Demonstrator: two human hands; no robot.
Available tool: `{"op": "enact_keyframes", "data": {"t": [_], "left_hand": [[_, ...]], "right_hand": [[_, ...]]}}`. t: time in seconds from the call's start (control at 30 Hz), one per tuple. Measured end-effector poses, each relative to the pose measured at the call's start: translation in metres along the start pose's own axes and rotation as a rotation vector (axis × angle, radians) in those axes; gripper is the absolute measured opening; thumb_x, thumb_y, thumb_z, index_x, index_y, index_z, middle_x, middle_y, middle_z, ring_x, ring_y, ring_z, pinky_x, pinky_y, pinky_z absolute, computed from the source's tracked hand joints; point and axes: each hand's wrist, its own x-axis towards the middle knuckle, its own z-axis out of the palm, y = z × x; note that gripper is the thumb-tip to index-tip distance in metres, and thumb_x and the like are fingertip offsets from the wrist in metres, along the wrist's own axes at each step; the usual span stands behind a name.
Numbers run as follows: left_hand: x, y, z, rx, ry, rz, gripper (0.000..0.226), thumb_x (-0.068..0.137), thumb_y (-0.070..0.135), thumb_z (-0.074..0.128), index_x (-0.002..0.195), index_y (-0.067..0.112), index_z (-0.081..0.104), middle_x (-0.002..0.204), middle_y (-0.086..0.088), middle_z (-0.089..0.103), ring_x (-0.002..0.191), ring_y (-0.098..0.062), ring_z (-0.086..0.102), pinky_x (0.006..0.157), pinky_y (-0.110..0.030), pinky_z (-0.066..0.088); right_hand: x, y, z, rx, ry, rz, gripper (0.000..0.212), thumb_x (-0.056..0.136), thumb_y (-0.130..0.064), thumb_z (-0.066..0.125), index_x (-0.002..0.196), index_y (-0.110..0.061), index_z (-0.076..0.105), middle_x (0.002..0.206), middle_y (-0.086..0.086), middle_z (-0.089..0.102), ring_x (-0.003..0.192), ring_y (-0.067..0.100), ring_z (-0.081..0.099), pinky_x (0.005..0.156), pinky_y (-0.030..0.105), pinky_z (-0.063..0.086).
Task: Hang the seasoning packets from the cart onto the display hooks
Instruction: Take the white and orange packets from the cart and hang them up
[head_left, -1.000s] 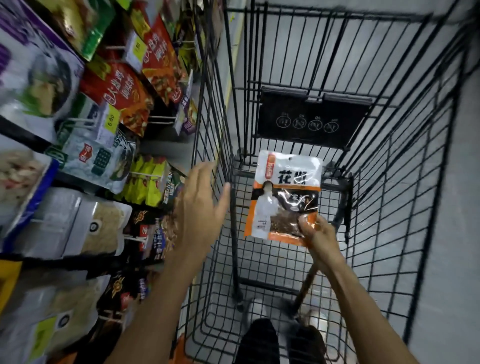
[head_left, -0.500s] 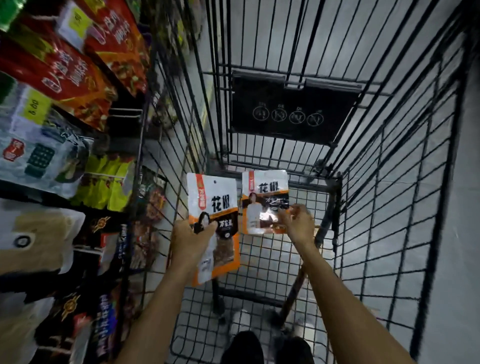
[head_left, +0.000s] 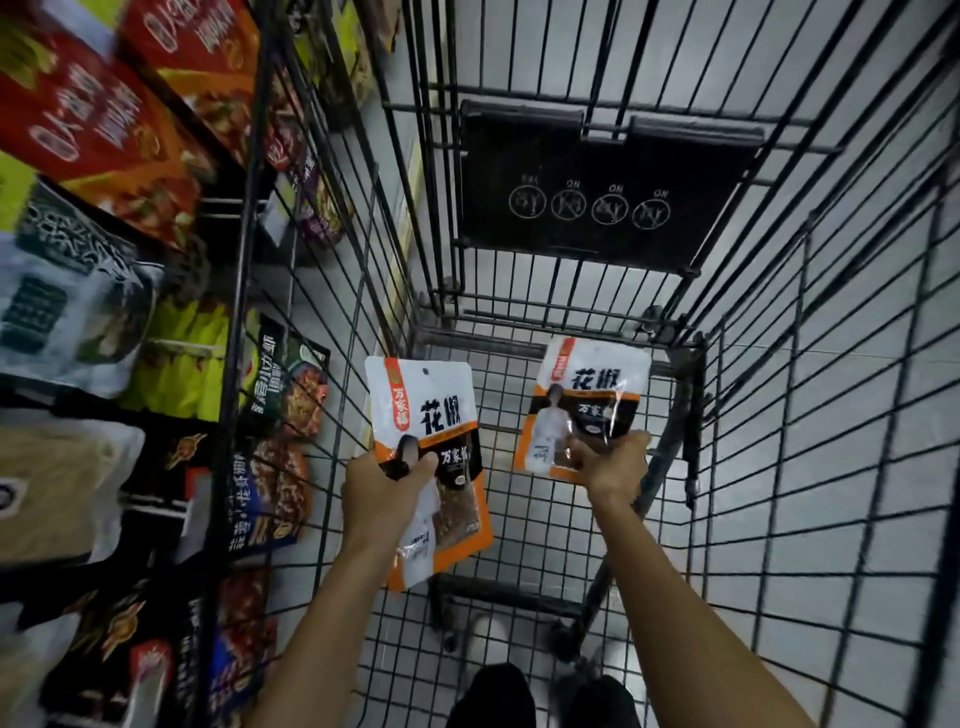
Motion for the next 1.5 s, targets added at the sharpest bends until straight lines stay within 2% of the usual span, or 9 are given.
{"op": "enact_keyframes", "data": {"t": [0.1, 0.17, 0.3, 0.47, 0.83, 0.93, 1.03, 1.23, 1.5], "left_hand": [[-0.004, 0.004, -0.002, -0.04, -0.01, 0.014, 0.035, 0.083, 0.01, 0.073, 0.111, 0.024, 0.058, 0.093, 0.03, 0.037, 0.098, -0.009, 0.045, 0.086, -0.026, 0.036], [-0.009, 0.008, -0.006, -0.08, -0.018, 0.018, 0.048, 0.083, 0.01, 0.072, 0.126, 0.014, 0.051, 0.093, 0.023, 0.035, 0.092, -0.004, 0.045, 0.081, -0.018, 0.037], [-0.024, 0.029, -0.022, -0.121, -0.094, -0.04, 0.025, 0.082, 0.005, 0.072, 0.078, 0.025, 0.057, 0.073, 0.017, 0.06, 0.065, 0.005, 0.062, 0.051, -0.009, 0.046], [-0.049, 0.064, -0.046, -0.114, -0.174, -0.012, 0.015, 0.082, 0.005, 0.071, 0.083, 0.018, 0.064, 0.081, 0.001, 0.068, 0.075, -0.017, 0.064, 0.064, -0.025, 0.05], [-0.138, 0.127, -0.107, -0.119, -0.228, 0.166, 0.026, 0.081, 0.011, 0.073, 0.106, 0.007, 0.066, 0.081, 0.008, 0.07, 0.078, -0.008, 0.068, 0.064, -0.017, 0.054], [-0.168, 0.135, -0.126, -0.185, -0.172, 0.181, 0.031, 0.08, 0.012, 0.075, 0.109, 0.014, 0.064, 0.098, 0.0, 0.071, 0.094, -0.018, 0.068, 0.079, -0.03, 0.055], [-0.203, 0.139, -0.145, -0.256, -0.126, 0.202, 0.05, 0.071, 0.02, 0.079, 0.113, 0.0, 0.061, 0.091, -0.01, 0.071, 0.085, -0.015, 0.07, 0.064, -0.02, 0.055], [-0.287, 0.13, -0.184, -0.327, 0.018, 0.197, 0.044, 0.051, 0.033, 0.085, 0.088, 0.018, 0.067, 0.077, 0.006, 0.073, 0.077, -0.014, 0.07, 0.066, -0.028, 0.056], [-0.408, 0.104, -0.255, -0.42, 0.25, 0.221, 0.079, 0.053, 0.035, 0.091, 0.12, 0.009, 0.059, 0.114, -0.008, 0.066, 0.106, -0.028, 0.063, 0.096, -0.049, 0.05]], "right_hand": [[-0.006, -0.003, -0.022, 0.265, -0.036, 0.132, 0.038, 0.083, 0.0, 0.069, 0.115, -0.006, 0.048, 0.104, 0.019, 0.063, 0.071, 0.028, 0.072, 0.056, 0.037, 0.059], [-0.014, -0.008, -0.03, 0.339, 0.012, 0.149, 0.022, 0.093, -0.003, 0.055, 0.114, -0.005, 0.052, 0.115, 0.022, 0.061, 0.09, 0.04, 0.067, 0.071, 0.05, 0.059], [-0.049, -0.017, -0.043, 0.124, 0.016, 0.107, 0.04, 0.074, 0.007, 0.075, 0.11, -0.002, 0.058, 0.113, 0.025, 0.066, 0.103, 0.039, 0.065, 0.091, 0.053, 0.053], [-0.104, -0.046, -0.067, 0.167, -0.052, 0.064, 0.033, 0.07, 0.005, 0.079, 0.1, 0.004, 0.066, 0.092, 0.018, 0.072, 0.067, 0.021, 0.071, 0.058, 0.031, 0.06], [-0.227, -0.121, -0.142, 0.246, -0.428, -0.17, 0.037, 0.083, -0.003, 0.07, 0.118, -0.004, 0.058, 0.107, 0.016, 0.071, 0.097, 0.03, 0.069, 0.077, 0.035, 0.06], [-0.255, -0.135, -0.159, 0.269, -0.5, -0.204, 0.038, 0.083, -0.001, 0.068, 0.119, -0.003, 0.056, 0.11, 0.019, 0.069, 0.1, 0.033, 0.067, 0.084, 0.041, 0.058], [-0.279, -0.144, -0.172, 0.275, -0.591, -0.254, 0.041, 0.081, -0.003, 0.068, 0.12, 0.003, 0.059, 0.11, 0.021, 0.069, 0.101, 0.035, 0.067, 0.09, 0.045, 0.054], [-0.33, -0.154, -0.194, 0.198, -0.821, -0.254, 0.035, 0.076, -0.018, 0.072, 0.101, 0.004, 0.063, 0.088, 0.016, 0.072, 0.075, 0.027, 0.068, 0.057, 0.032, 0.055], [-0.411, -0.147, -0.191, 0.071, -1.127, -0.314, 0.019, 0.083, -0.008, 0.069, 0.099, -0.004, 0.062, 0.104, 0.021, 0.071, 0.085, 0.032, 0.072, 0.058, 0.036, 0.059]]}}
